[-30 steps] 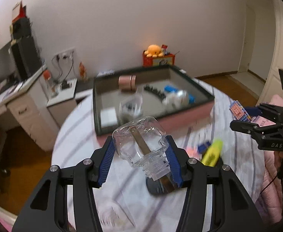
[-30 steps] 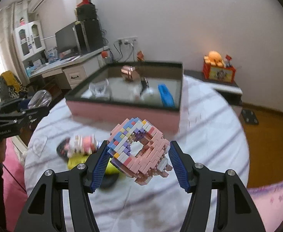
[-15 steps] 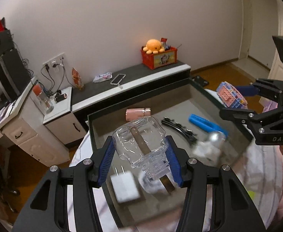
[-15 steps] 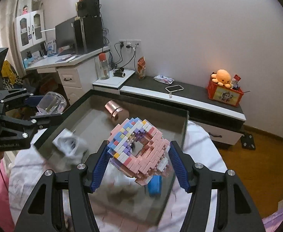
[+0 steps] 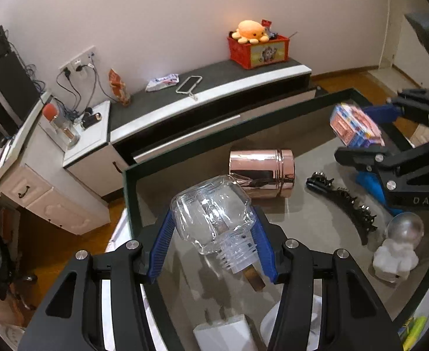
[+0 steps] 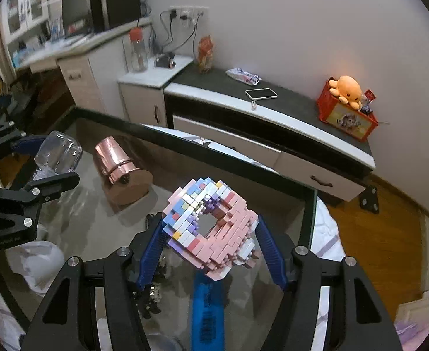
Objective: Organize rigid objects
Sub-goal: 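Carry the bottle into the pink box with the left tool while the right tool carries the donut, then release both items in the box and withdraw both tools toward the remote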
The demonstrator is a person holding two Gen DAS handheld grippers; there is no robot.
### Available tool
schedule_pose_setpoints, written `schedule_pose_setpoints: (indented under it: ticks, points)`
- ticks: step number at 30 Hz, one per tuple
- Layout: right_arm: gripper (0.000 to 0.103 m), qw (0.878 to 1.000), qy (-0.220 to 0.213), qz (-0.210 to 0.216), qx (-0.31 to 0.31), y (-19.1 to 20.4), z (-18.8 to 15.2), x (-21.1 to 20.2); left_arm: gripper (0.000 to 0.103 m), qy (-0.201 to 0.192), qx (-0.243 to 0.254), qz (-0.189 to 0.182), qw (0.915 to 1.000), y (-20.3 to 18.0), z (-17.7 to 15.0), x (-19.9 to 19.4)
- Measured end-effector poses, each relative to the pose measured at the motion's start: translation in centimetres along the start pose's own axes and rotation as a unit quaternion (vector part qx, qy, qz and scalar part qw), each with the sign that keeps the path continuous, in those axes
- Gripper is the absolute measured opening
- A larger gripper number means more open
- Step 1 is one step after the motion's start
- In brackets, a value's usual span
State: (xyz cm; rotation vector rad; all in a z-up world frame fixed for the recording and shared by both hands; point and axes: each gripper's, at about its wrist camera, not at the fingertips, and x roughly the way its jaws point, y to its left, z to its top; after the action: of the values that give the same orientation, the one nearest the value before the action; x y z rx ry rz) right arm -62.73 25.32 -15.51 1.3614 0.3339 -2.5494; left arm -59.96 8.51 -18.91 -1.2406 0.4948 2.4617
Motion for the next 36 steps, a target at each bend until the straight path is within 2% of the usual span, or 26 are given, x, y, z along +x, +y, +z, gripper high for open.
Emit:
schedule_pose_setpoints:
  ticks: [2,6,8,9,10,12,14,19,25,29,31,32,33,36]
  points:
    - [0.063,1.000,0.001,-0.012,-0.009,0.1,0.3,0.1,0.053,0.003,-0.001,0.002,1.0000,0.1,0.0,0.1]
    - [0.063,1.000,0.005,-0.006,-0.010,0.3,0.7,0.5,0.054,-0.007,-0.002,0.005,1.0000,0.1,0.0,-0.2]
    - [0.063,1.000,0.003,-0.014,-0.015,0.6,0.7,0.5,0.057,-0.011,-0.002,0.007,0.9999,0.0,-0.1,-0.5]
    - [0.064,1.000,0.002,-0.014,-0.016,0.8,0.8,0.5,0.067,-0.013,-0.003,0.006,0.9999,0.0,-0.1,-0.6]
    - [0.064,1.000,-0.002,-0.015,-0.014,0.8,0.8,0.4,0.082,-0.015,-0.005,0.006,0.9999,0.0,-0.1,-0.8]
    - [0.073,1.000,-0.013,-0.019,-0.012,1.0,0.9,-0.1,0.097,-0.027,-0.007,0.007,0.9996,0.0,-0.3,-1.6]
    - [0.079,0.999,-0.028,-0.025,-0.008,0.9,0.8,-0.7,0.098,-0.042,-0.006,0.004,0.9991,0.0,-0.5,-2.6]
    - [0.079,0.998,-0.048,-0.033,0.009,0.6,0.2,-2.8,0.099,-0.062,-0.015,0.005,0.9980,0.1,-0.8,-5.3]
    - [0.080,0.997,-0.069,-0.018,0.021,0.8,-1.0,-6.1,0.103,-0.091,-0.014,0.010,0.9957,-0.7,-1.8,-9.0]
    - [0.084,0.997,-0.072,-0.014,0.036,1.1,-2.3,-7.9,0.103,-0.099,-0.016,0.010,0.9949,-1.4,-2.5,-10.8]
    - [0.087,0.996,-0.077,-0.016,0.038,1.4,-3.1,-8.9,0.103,-0.103,-0.020,0.007,0.9944,-1.9,-2.9,-11.6]
    - [0.093,0.996,-0.077,-0.016,0.039,1.5,-3.5,-9.2,0.103,-0.104,-0.020,0.007,0.9943,-2.2,-3.1,-12.0]
    - [0.103,0.996,-0.078,-0.015,0.039,1.6,-3.8,-9.5,0.103,-0.105,-0.019,0.007,0.9942,-2.5,-3.4,-12.4]
    - [0.103,0.996,-0.087,-0.016,0.034,2.2,-5.2,-11.1,0.103,-0.108,-0.016,0.009,0.9940,-3.5,-4.4,-13.7]
